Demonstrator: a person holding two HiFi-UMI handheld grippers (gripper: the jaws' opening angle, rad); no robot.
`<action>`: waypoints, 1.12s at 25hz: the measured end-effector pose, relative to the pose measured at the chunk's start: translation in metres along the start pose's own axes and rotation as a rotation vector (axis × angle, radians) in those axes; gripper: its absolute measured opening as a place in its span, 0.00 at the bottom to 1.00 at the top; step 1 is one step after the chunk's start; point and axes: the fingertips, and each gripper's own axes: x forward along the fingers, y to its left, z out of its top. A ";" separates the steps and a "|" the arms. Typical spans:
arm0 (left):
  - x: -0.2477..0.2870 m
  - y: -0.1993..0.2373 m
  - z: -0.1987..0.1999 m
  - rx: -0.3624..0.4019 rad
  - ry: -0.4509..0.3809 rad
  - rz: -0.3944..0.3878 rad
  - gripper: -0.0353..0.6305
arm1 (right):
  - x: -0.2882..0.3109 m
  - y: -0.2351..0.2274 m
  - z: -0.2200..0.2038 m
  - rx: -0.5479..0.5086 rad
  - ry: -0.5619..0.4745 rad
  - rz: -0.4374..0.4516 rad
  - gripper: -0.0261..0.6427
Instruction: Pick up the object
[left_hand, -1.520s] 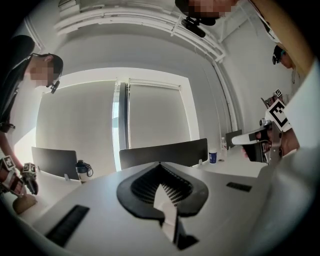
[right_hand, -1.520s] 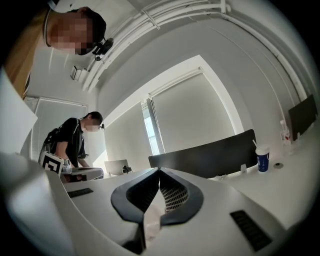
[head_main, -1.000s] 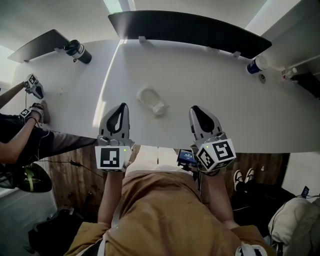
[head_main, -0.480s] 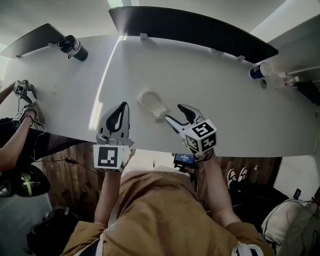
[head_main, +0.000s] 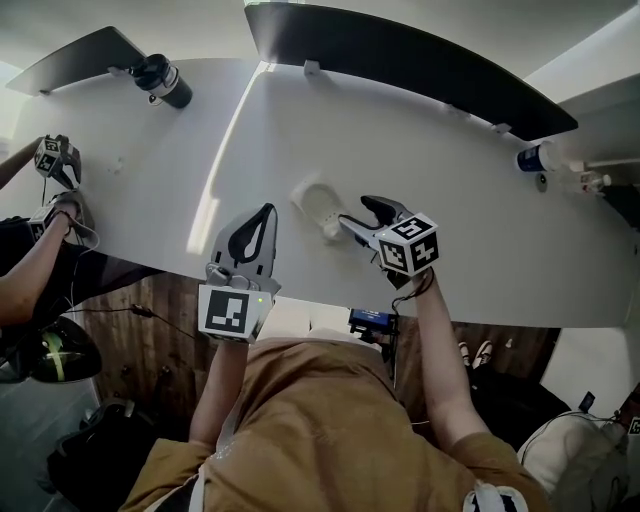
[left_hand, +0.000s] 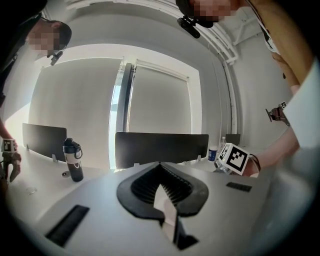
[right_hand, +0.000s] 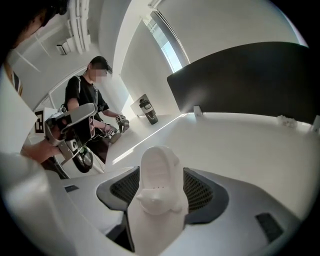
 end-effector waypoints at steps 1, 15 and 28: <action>0.001 0.001 0.000 0.000 0.000 -0.001 0.06 | 0.003 -0.002 0.000 0.008 0.009 0.006 0.42; 0.015 0.007 -0.009 -0.022 0.027 -0.028 0.06 | 0.042 -0.008 -0.009 0.027 0.145 0.139 0.46; 0.023 0.023 -0.015 -0.046 0.053 -0.013 0.06 | 0.066 -0.008 -0.019 0.027 0.281 0.233 0.46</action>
